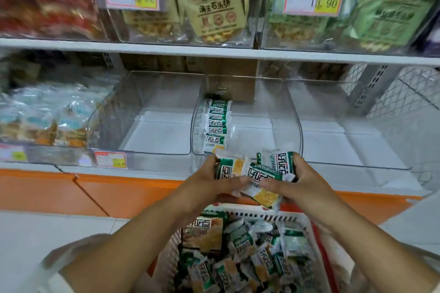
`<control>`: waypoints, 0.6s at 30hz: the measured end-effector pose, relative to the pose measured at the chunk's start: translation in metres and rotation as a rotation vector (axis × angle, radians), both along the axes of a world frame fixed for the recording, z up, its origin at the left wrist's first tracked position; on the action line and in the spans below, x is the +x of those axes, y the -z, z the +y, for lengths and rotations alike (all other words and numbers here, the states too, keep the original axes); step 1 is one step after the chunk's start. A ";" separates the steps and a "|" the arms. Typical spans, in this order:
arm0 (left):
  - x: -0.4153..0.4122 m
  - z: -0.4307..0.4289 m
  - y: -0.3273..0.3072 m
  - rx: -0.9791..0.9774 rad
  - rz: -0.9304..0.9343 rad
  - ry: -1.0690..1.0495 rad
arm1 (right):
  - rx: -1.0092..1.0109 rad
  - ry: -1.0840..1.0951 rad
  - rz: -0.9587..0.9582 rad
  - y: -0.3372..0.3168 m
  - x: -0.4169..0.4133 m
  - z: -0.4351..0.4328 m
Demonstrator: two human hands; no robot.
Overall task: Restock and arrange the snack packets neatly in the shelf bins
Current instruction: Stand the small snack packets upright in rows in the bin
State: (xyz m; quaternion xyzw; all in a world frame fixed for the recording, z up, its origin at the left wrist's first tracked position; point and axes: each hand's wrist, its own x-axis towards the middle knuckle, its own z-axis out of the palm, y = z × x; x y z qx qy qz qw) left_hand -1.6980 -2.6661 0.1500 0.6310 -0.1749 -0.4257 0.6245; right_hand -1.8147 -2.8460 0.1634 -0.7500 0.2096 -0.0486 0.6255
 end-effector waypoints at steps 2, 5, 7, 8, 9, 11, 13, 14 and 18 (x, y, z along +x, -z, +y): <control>0.000 -0.003 0.002 0.006 -0.021 -0.022 | 0.002 0.014 0.011 0.003 0.012 0.002; 0.004 -0.005 0.009 -0.001 -0.029 -0.102 | 0.102 0.010 0.032 0.021 0.026 0.008; 0.011 -0.004 0.010 0.015 -0.032 -0.141 | 0.291 0.022 0.010 0.030 0.036 0.010; 0.015 -0.003 0.009 0.021 -0.022 -0.160 | 0.357 0.025 -0.014 0.031 0.040 0.010; 0.019 -0.001 0.007 0.017 -0.006 -0.180 | 0.393 0.024 -0.031 0.029 0.043 0.011; 0.030 0.007 0.003 0.001 0.011 -0.226 | 0.360 0.036 -0.068 0.024 0.052 0.009; 0.042 0.019 -0.002 -0.011 -0.010 -0.288 | 0.203 0.099 -0.084 0.014 0.070 0.002; 0.048 0.025 -0.005 -0.016 -0.023 -0.323 | 0.119 0.133 -0.088 0.010 0.083 -0.003; 0.071 0.051 -0.010 -0.077 -0.028 -0.470 | -0.352 -0.033 -0.026 0.012 0.150 -0.024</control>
